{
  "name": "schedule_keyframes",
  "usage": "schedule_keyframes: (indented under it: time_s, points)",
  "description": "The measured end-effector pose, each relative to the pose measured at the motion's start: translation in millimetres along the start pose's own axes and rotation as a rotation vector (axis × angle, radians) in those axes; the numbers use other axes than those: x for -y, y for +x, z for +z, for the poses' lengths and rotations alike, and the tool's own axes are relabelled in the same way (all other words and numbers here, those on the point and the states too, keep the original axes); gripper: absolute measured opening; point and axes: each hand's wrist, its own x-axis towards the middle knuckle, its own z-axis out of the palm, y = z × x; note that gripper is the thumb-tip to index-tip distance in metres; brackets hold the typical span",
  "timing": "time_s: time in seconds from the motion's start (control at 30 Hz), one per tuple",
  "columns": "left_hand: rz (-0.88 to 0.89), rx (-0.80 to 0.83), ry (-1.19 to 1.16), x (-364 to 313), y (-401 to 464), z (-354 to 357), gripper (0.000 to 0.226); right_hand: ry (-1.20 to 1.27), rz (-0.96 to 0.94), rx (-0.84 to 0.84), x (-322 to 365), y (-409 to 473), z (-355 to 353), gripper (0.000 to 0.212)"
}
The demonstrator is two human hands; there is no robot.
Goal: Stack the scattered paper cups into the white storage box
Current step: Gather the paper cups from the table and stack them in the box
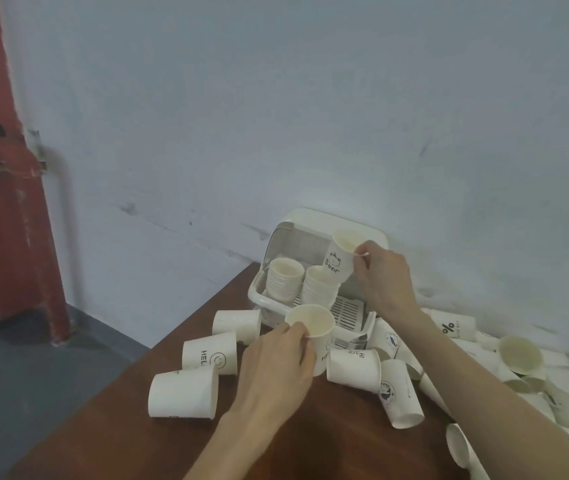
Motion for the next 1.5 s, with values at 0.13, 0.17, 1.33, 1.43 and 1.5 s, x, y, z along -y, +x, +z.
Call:
schedule_keyframes:
  time_s: [0.13, 0.17, 1.33, 1.43, 1.5]
  points:
    - [-0.014, -0.049, -0.024, 6, 10, 6, 0.018, -0.023, -0.049, -0.026, 4, 10, 22, 0.020]
    - [-0.019, -0.061, -0.031, 8, 14, 7, 0.017, -0.020, -0.063, -0.035, 4, 10, 27, 0.020]
    - [-0.093, -0.389, -0.069, 57, 149, -8, 0.019, 0.032, -0.025, -0.098, -18, -13, 91, 0.020]
    - [-0.080, -0.376, -0.066, 56, 149, -5, 0.019, 0.022, -0.026, -0.080, -17, -13, 93, 0.022]
    - [-0.066, -0.358, -0.063, 53, 149, -2, 0.019, 0.016, -0.020, -0.068, -18, -13, 94, 0.023]
